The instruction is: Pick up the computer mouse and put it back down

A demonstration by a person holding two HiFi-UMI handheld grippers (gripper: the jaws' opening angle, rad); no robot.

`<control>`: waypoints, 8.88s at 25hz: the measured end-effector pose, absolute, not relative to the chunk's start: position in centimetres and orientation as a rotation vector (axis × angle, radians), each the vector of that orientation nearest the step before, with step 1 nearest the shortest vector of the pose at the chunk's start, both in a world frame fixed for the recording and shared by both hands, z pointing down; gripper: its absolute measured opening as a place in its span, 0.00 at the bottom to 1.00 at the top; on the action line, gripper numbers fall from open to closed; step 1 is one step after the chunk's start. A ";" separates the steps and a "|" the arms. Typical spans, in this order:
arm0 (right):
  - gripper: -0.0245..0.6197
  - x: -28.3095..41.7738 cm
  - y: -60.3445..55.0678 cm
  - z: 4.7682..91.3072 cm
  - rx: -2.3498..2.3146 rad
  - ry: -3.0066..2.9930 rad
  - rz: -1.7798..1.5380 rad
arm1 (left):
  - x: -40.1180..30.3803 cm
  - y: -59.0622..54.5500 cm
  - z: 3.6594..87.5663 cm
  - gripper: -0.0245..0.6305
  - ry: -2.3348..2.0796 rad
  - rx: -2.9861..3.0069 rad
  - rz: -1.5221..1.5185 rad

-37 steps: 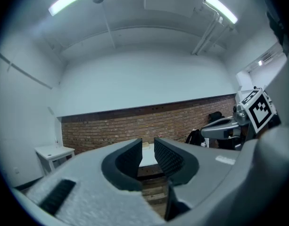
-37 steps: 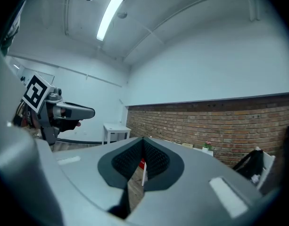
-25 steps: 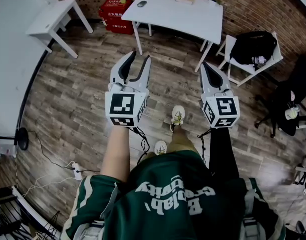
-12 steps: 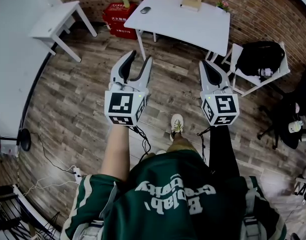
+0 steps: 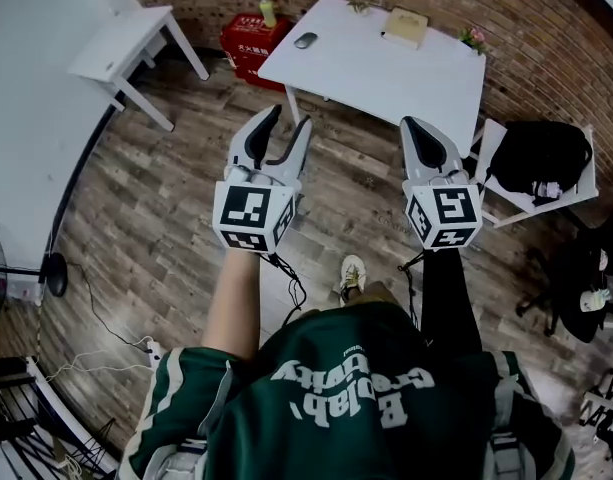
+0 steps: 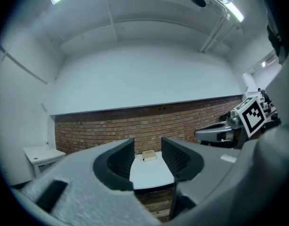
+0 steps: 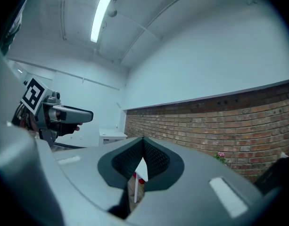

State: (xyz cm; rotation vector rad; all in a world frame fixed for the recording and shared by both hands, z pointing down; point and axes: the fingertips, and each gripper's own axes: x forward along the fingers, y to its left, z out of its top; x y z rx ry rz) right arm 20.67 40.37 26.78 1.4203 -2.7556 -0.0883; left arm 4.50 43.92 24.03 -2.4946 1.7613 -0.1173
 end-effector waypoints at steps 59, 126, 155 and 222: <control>0.06 11.6 6.0 26.1 1.350 -2.899 -0.158 | -2.1 6.7 24.4 0.44 1.686 -2.513 -0.168; 0.06 2.8 -20.6 30.8 1.459 -2.725 -0.053 | -9.6 -22.2 38.1 0.37 1.528 -2.919 -0.597; 0.06 7.2 -22.8 37.5 1.441 -2.653 0.156 | -10.2 -22.6 60.9 0.56 1.651 -3.007 -1.545; 0.06 3.8 -21.1 32.7 1.492 -2.657 -0.046 | -9.4 -24.6 42.4 0.48 1.593 -2.837 -0.800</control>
